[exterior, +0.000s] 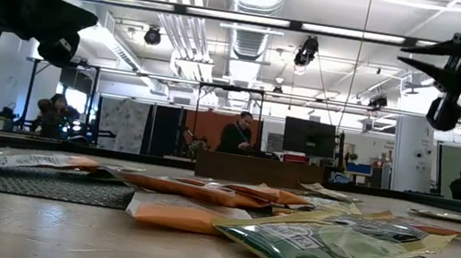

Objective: Pick & Place Tea
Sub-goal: Put the yellow tea bag into the middle section of the wooden organizer

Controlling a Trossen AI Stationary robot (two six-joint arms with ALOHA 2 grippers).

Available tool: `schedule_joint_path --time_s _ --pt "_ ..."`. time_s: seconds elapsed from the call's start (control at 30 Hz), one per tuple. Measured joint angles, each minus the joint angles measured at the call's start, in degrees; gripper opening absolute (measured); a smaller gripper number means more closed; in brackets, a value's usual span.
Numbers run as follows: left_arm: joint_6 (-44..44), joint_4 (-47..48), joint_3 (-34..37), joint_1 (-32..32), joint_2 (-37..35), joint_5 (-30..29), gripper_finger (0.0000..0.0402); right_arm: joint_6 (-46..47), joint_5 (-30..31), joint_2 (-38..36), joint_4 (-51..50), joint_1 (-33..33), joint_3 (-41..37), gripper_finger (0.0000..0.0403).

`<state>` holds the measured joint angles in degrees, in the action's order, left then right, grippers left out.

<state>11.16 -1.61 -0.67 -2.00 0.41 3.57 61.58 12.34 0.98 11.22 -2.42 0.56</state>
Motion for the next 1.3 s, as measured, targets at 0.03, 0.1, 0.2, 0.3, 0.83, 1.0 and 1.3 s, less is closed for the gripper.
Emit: schedule_joint_path --time_s 0.03,0.1,0.2,0.3,0.83,1.0,1.3 --pt "0.0 0.0 0.0 0.0 0.0 0.0 0.0011 -0.1 0.2 0.0 1.1 0.0 0.0 0.0043" --pt "0.0 0.1 0.0 0.0 0.0 0.0 0.0011 1.6 0.2 0.0 2.0 0.0 0.0 0.0043" --pt "0.0 0.1 0.0 0.0 0.0 0.0 0.0011 7.0 0.2 0.3 1.3 0.0 0.0 0.0043" --pt "0.0 0.1 0.0 0.0 0.1 0.0 0.0011 12.3 2.4 2.0 0.2 0.0 0.0 0.0048" --pt "-0.2 0.0 0.0 0.0 0.2 0.0 0.0011 15.5 8.5 22.8 -2.3 0.0 4.4 0.0129" --pt "18.9 -4.1 0.0 0.0 0.2 -0.6 0.0011 8.0 11.9 29.8 -13.9 0.0 14.4 0.0085" --pt "44.7 -10.1 0.0 0.0 0.4 -11.5 0.0011 7.3 10.7 42.8 -48.0 -0.1 31.3 0.0084"
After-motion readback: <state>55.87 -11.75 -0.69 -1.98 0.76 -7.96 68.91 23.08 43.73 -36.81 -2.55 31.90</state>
